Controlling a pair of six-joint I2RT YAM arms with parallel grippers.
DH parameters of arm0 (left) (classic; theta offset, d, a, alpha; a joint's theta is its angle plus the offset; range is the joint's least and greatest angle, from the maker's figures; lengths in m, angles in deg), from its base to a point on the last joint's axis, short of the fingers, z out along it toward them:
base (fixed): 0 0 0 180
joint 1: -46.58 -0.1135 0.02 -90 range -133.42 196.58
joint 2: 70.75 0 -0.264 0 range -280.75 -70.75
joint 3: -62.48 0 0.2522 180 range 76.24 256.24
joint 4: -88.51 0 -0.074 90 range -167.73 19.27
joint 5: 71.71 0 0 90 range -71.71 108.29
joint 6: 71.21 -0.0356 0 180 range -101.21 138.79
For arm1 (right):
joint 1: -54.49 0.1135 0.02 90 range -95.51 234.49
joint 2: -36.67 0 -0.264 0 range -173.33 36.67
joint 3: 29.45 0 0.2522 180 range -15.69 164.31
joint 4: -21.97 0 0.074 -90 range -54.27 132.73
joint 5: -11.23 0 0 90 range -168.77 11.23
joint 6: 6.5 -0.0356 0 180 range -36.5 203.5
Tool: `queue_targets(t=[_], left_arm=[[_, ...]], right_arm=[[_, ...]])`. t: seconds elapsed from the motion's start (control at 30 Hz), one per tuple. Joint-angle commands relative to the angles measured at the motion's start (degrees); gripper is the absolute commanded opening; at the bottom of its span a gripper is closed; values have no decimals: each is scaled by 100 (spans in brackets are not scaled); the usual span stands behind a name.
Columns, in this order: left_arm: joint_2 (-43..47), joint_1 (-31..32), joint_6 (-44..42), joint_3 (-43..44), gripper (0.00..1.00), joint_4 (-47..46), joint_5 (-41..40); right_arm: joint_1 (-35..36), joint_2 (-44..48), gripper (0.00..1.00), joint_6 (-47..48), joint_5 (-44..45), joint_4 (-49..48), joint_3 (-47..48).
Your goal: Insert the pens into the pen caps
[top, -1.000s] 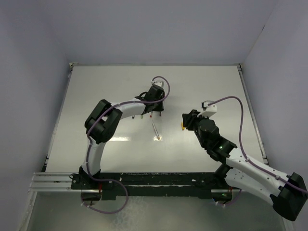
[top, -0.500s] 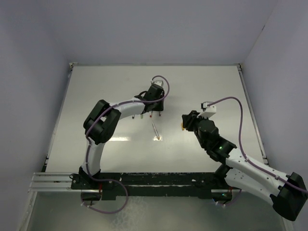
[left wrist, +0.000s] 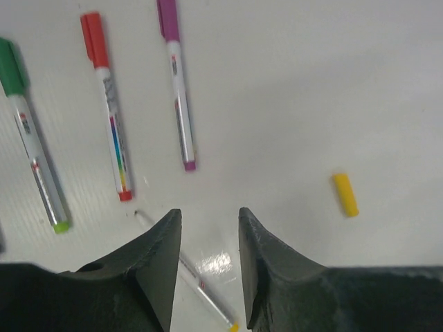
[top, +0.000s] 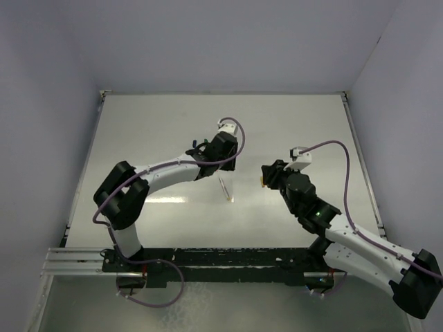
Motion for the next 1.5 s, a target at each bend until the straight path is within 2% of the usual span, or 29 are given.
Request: queue_targets(t=[0.0, 0.1, 0.33, 0.73, 1.03, 1.27, 1.47], left_arm=[[242, 281, 161, -580, 43, 503, -350], [411, 465, 320, -765, 49, 645, -425], [566, 733, 444, -830, 55, 828, -903], [-142, 736, 513, -703, 57, 723, -726], [-348, 735, 477, -805, 59, 849, -570], [8, 732, 548, -1491, 53, 1052, -335], [243, 735, 579, -1951, 40, 1281, -239]], right_arm=[[23, 143, 41, 30, 91, -290, -135], [22, 145, 42, -18, 117, -358, -233], [19, 180, 43, -155, 48, -551, -474], [17, 141, 43, -108, 12, -663, -577], [22, 102, 43, -111, -19, -709, -574], [21, 238, 43, -220, 18, -509, -492], [23, 453, 43, -285, 144, -389, -460]])
